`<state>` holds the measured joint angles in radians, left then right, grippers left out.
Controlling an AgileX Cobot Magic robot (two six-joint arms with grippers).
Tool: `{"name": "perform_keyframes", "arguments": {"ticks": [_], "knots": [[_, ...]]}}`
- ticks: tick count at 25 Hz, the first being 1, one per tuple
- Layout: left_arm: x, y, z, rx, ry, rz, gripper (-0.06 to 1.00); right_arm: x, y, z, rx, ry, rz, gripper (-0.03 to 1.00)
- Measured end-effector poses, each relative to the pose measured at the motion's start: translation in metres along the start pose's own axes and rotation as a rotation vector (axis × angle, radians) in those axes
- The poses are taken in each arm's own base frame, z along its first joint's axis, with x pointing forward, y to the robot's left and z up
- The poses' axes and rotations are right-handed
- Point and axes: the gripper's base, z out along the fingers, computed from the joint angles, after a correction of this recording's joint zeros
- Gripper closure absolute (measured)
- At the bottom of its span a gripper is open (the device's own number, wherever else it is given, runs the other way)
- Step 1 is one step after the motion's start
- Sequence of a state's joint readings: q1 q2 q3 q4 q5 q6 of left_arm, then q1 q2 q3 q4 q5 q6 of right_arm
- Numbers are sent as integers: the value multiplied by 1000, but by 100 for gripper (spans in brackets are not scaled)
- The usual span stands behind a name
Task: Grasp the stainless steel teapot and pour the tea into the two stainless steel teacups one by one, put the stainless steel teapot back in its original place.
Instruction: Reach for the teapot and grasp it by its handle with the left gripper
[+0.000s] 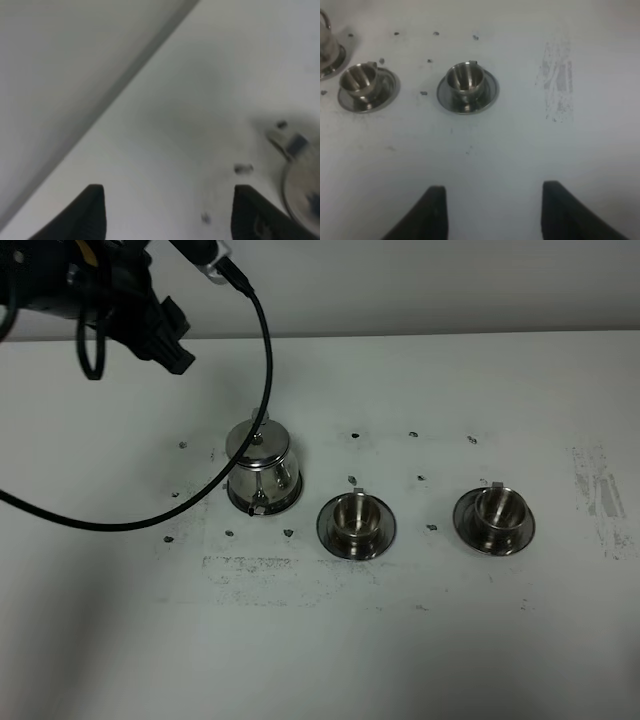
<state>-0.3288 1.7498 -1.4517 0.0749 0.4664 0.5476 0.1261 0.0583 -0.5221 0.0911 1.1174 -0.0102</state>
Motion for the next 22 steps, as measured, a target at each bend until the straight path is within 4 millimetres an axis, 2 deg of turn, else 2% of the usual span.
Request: {"name": "perform_keyframes", "arguments": {"ticks": [3, 6, 10, 15, 22], "knots": [[1, -11, 43, 29, 3, 1, 41, 0, 0, 0, 0, 0, 0, 55], [-6, -19, 75, 58, 17, 12, 41, 0, 0, 0, 0, 0, 0, 55], [-20, -33, 105, 101, 34, 33, 41, 0, 0, 0, 0, 0, 0, 56], [-35, -45, 116, 157, 79, 56, 41, 0, 0, 0, 0, 0, 0, 56], [-31, -48, 119, 201, 158, 88, 41, 0, 0, 0, 0, -1, 0, 56]]}}
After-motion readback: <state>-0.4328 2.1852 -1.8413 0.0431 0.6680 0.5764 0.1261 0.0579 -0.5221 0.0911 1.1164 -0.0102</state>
